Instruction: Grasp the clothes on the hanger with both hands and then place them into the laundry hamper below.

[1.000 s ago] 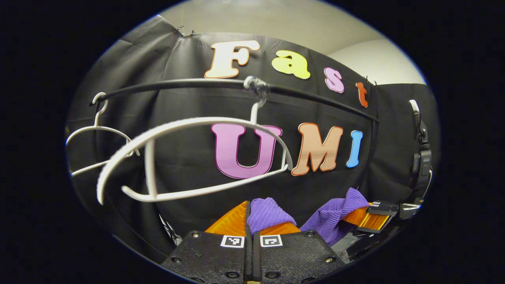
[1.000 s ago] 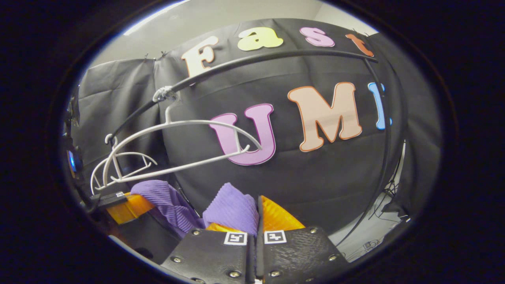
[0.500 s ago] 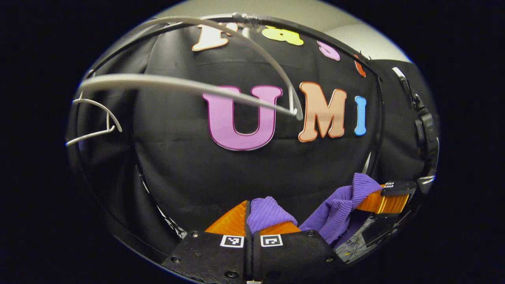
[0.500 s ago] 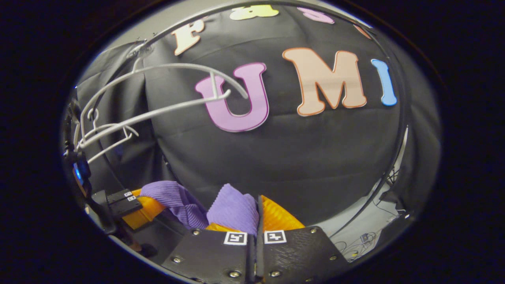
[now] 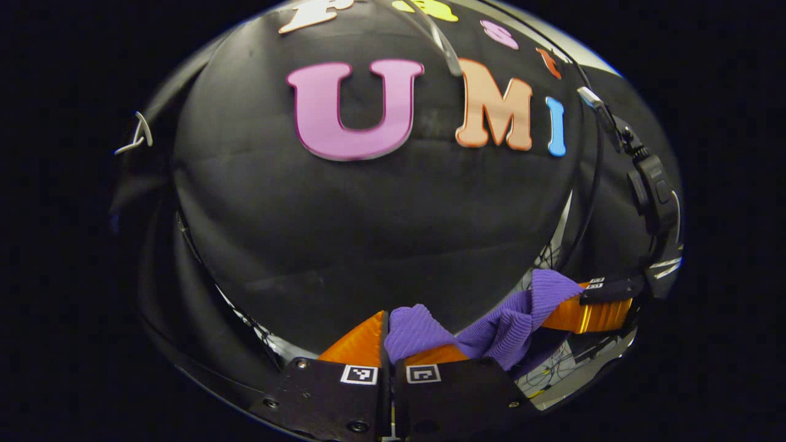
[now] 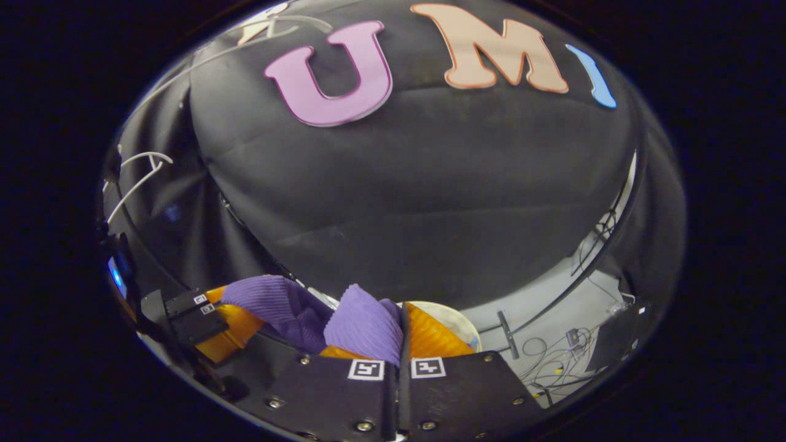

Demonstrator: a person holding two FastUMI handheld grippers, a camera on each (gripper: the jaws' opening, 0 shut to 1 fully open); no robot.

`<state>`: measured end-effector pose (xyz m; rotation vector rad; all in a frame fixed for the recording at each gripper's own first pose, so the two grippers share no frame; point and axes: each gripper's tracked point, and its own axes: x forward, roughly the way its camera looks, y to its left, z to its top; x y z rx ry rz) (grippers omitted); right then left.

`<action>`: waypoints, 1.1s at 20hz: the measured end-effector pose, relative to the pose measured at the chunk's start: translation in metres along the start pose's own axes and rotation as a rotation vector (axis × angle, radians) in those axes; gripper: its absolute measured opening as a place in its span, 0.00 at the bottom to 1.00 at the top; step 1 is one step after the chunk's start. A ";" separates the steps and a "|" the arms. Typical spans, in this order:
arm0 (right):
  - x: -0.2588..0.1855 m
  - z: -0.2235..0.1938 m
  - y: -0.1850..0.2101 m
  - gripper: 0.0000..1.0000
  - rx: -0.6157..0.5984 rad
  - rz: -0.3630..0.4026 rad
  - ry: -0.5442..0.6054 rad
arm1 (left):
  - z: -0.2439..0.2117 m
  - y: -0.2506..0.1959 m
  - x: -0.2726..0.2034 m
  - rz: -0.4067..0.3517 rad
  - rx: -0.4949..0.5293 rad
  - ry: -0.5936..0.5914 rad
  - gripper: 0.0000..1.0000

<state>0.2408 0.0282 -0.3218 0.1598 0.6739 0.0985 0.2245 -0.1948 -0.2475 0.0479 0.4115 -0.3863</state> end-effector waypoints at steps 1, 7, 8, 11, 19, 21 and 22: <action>0.010 -0.009 -0.004 0.02 0.009 -0.015 0.022 | -0.013 -0.005 0.009 -0.005 0.010 0.030 0.03; 0.050 -0.064 -0.016 0.04 0.071 -0.070 0.185 | -0.081 -0.022 0.038 -0.089 0.024 0.220 0.08; 0.056 -0.073 -0.014 0.04 0.081 -0.070 0.210 | -0.087 -0.023 0.044 -0.093 0.030 0.236 0.10; 0.070 -0.106 -0.015 0.31 0.101 -0.058 0.316 | -0.121 -0.029 0.048 -0.117 0.019 0.372 0.36; 0.062 -0.141 -0.045 0.99 0.079 -0.159 0.457 | -0.186 0.016 0.033 -0.027 -0.026 0.573 0.98; 0.063 -0.144 -0.046 0.99 0.066 -0.149 0.462 | -0.185 0.017 0.030 -0.017 -0.036 0.570 0.96; 0.063 -0.142 -0.046 0.99 0.056 -0.143 0.463 | -0.188 0.018 0.028 -0.012 -0.046 0.569 0.99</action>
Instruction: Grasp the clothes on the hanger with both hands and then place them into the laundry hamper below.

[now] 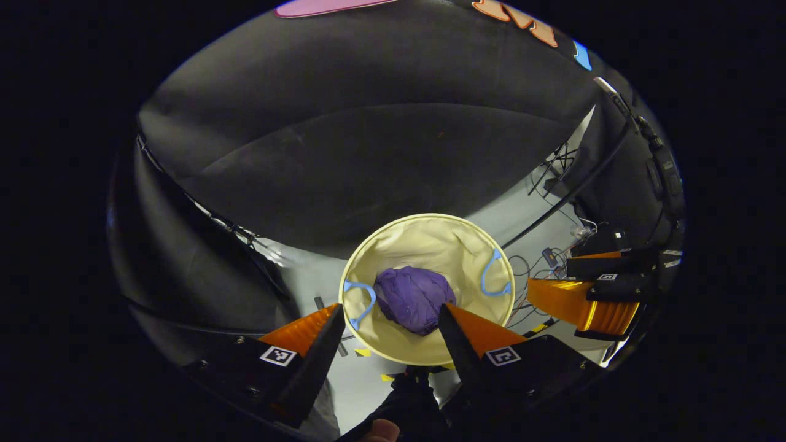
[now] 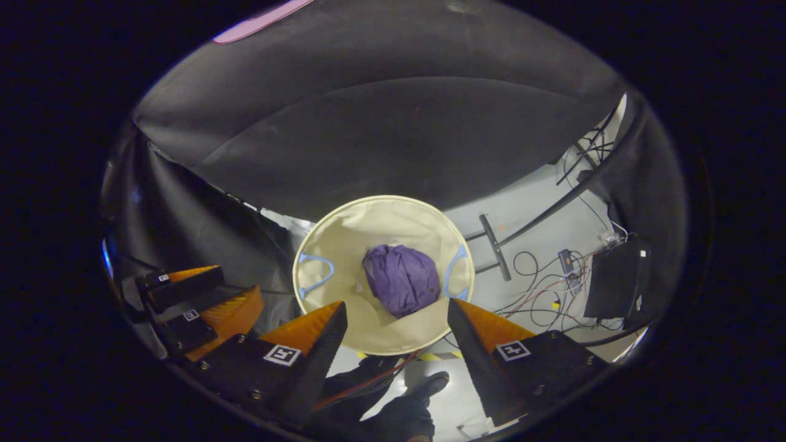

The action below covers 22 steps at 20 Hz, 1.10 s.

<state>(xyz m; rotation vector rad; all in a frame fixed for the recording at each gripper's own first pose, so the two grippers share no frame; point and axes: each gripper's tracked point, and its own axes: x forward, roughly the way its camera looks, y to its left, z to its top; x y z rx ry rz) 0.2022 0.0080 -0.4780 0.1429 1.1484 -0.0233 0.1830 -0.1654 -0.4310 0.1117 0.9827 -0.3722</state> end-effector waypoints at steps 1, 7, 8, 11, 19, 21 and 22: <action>-0.001 0.001 -0.001 0.99 -0.009 0.004 0.005 | -0.001 0.002 -0.001 0.012 -0.010 -0.002 0.96; -0.024 0.001 -0.003 0.99 -0.061 0.035 -0.023 | -0.007 0.024 -0.024 0.138 -0.056 -0.024 0.95; -0.027 0.000 -0.005 0.99 -0.067 0.042 -0.032 | -0.008 0.025 -0.035 0.148 -0.067 -0.033 0.95; -0.052 0.002 -0.009 0.99 -0.090 0.044 -0.054 | -0.002 0.032 -0.068 0.182 -0.094 -0.088 0.95; -0.139 0.016 -0.008 1.00 -0.139 0.081 -0.214 | -0.003 0.027 -0.150 0.239 -0.133 -0.232 0.95; -0.165 0.022 -0.009 1.00 -0.140 0.089 -0.264 | 0.000 0.026 -0.175 0.250 -0.142 -0.282 0.95; -0.178 0.024 -0.010 0.99 -0.141 0.089 -0.293 | 0.003 0.021 -0.185 0.246 -0.152 -0.306 0.94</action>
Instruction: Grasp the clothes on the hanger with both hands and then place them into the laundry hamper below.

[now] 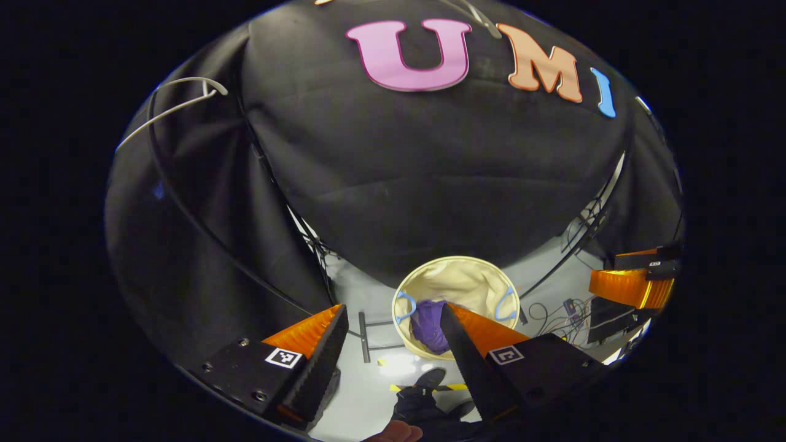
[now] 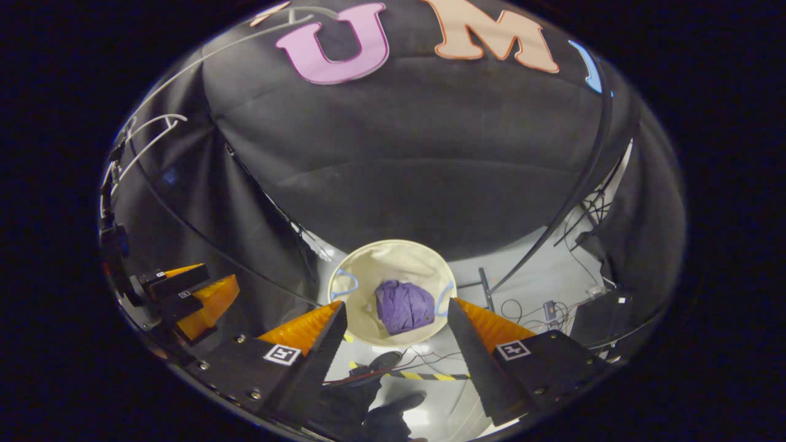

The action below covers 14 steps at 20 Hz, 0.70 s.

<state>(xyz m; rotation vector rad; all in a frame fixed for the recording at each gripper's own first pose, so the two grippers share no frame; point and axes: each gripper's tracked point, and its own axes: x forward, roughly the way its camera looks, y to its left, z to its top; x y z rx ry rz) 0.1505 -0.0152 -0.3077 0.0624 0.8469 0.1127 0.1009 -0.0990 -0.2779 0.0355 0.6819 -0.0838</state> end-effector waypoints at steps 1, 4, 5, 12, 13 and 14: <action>-0.012 0.007 0.001 1.00 0.003 0.000 -0.029 | 0.008 -0.001 -0.010 -0.002 -0.016 -0.022 0.94; -0.054 0.029 0.005 1.00 0.013 0.009 -0.124 | 0.030 0.001 -0.030 0.010 -0.029 -0.124 0.95; -0.062 0.036 0.006 0.99 0.013 0.010 -0.146 | 0.038 0.003 -0.038 0.017 -0.027 -0.151 0.95; -0.126 0.090 0.016 0.99 0.014 0.014 -0.277 | 0.083 0.003 -0.093 -0.002 -0.041 -0.272 0.94; -0.132 0.094 0.018 0.99 0.010 0.012 -0.289 | 0.089 0.003 -0.099 -0.015 -0.047 -0.281 0.94; -0.139 0.098 0.021 1.00 0.007 0.006 -0.298 | 0.093 0.003 -0.106 -0.027 -0.052 -0.284 0.96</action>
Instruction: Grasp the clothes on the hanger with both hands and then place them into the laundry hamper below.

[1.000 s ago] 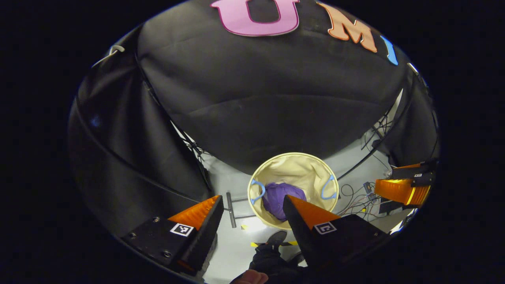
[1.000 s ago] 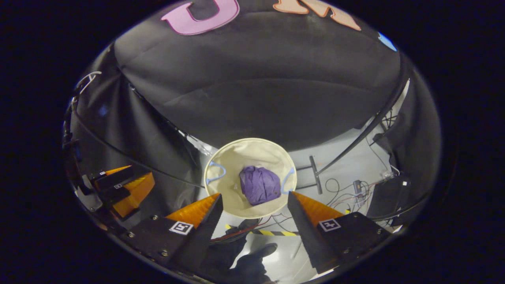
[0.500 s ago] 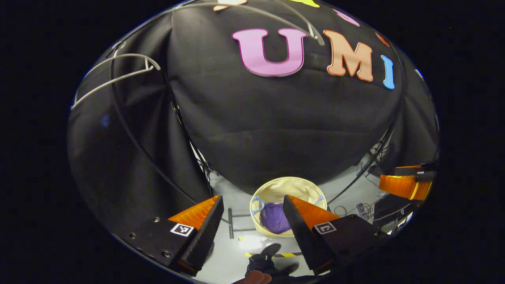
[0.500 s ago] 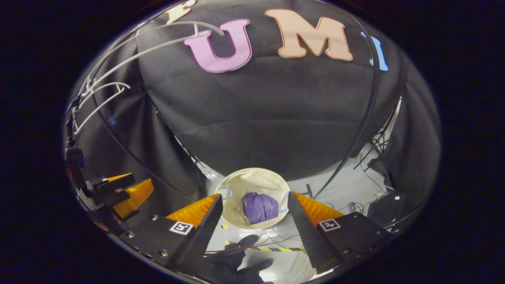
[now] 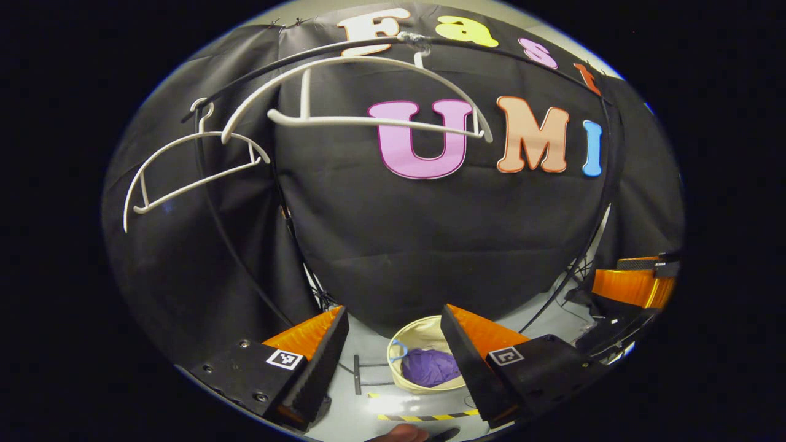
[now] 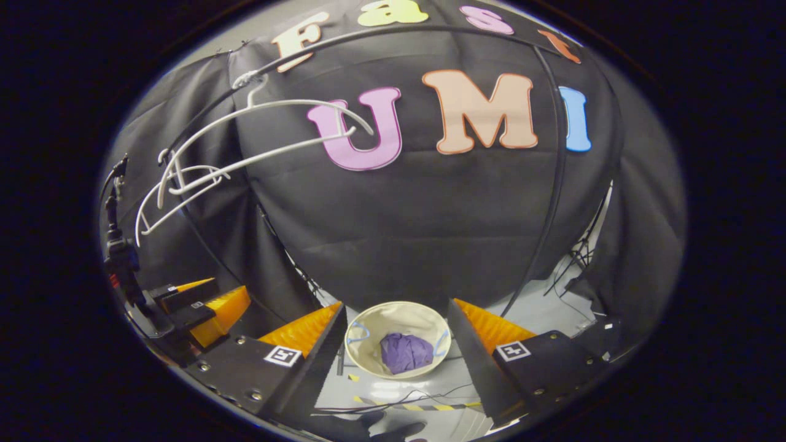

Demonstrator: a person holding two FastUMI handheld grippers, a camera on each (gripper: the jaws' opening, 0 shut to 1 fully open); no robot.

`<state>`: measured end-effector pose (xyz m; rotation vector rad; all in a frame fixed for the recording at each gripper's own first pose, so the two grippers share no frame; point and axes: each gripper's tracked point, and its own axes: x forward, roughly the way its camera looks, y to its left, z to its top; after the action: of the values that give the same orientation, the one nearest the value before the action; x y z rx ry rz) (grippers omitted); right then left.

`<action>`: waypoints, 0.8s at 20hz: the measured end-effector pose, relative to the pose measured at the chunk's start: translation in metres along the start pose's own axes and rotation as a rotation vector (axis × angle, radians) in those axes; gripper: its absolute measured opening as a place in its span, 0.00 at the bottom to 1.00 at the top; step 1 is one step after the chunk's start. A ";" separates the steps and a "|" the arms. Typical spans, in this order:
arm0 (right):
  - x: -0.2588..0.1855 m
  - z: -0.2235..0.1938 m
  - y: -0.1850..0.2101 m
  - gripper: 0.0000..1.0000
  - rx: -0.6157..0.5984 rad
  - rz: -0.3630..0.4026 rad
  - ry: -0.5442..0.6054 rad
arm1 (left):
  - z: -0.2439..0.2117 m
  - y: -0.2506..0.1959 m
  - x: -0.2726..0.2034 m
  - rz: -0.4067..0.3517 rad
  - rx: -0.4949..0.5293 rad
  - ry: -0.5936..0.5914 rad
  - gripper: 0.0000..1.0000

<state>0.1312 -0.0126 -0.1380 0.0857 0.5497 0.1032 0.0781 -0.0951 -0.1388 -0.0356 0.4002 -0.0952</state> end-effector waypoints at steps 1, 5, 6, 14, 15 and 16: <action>-0.004 0.007 0.003 0.99 -0.004 -0.003 -0.003 | 0.006 0.000 -0.003 -0.010 -0.004 -0.004 0.94; -0.019 0.029 0.017 0.99 -0.014 -0.007 -0.014 | 0.032 0.008 -0.009 -0.029 0.001 -0.024 0.96; -0.020 0.036 0.017 0.99 -0.014 -0.016 -0.026 | 0.039 0.008 -0.010 -0.034 -0.004 -0.039 0.94; -0.034 0.070 0.021 0.99 -0.007 -0.024 -0.115 | 0.099 0.024 -0.034 -0.028 0.000 -0.131 0.94; -0.036 0.076 0.025 0.99 -0.013 -0.011 -0.137 | 0.109 0.027 -0.039 -0.025 -0.004 -0.154 0.94; -0.038 0.084 0.027 0.99 -0.020 -0.003 -0.157 | 0.116 0.028 -0.043 -0.022 -0.007 -0.165 0.94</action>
<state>0.1410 0.0051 -0.0443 0.0728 0.3921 0.0982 0.0859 -0.0612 -0.0169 -0.0546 0.2350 -0.1112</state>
